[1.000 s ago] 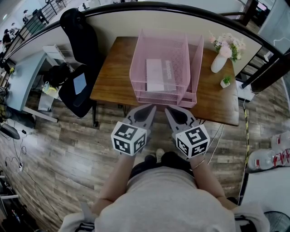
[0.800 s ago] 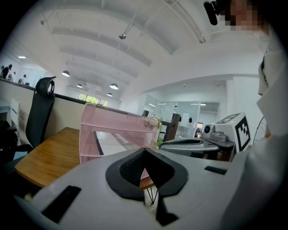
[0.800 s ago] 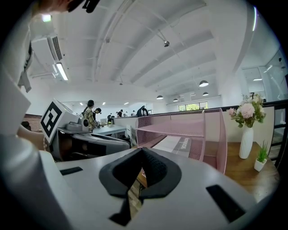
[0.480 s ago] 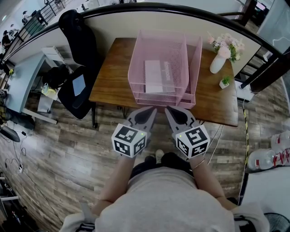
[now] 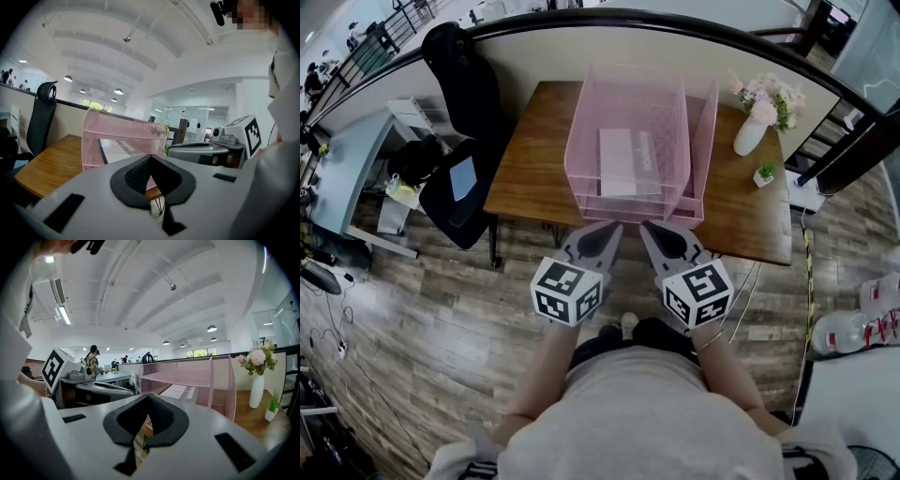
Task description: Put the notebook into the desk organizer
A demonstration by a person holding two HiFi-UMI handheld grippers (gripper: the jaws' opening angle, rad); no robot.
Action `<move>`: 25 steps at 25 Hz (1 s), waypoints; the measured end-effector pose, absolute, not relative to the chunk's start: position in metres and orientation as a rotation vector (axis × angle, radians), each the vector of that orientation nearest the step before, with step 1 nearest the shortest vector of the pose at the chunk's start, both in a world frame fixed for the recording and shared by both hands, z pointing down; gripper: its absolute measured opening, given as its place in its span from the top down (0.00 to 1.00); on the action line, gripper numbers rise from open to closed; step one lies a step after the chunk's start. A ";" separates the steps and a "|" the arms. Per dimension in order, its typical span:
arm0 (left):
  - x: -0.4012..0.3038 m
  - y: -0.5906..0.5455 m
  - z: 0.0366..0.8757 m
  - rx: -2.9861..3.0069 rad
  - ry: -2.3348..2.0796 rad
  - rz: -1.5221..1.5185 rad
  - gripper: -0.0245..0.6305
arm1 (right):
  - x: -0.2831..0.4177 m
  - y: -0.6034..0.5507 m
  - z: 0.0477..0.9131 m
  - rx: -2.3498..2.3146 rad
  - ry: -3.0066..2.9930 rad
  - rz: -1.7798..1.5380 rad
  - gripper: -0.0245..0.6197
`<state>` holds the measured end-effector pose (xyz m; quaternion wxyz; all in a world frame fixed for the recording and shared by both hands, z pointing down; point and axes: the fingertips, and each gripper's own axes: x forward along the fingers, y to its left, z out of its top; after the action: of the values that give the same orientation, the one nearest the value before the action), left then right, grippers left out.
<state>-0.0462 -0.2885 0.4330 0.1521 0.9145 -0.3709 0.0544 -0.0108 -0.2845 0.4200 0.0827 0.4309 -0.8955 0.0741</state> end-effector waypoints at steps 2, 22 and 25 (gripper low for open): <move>-0.047 -0.289 0.433 2.623 -1.069 0.157 0.94 | -0.012 -0.285 0.420 1.282 -2.676 0.224 0.94; -0.042 -0.287 0.433 2.640 -1.039 0.159 0.94 | -0.014 -0.283 0.426 1.266 -2.671 0.250 0.95; -0.040 -0.286 0.432 2.646 -1.030 0.159 0.94 | -0.015 -0.282 0.429 1.262 -2.667 0.263 0.95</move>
<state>-0.0403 -0.2858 0.4323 0.1482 0.9202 -0.3581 0.0553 -0.0148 -0.2815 0.4291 0.0896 0.4245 -0.8967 0.0884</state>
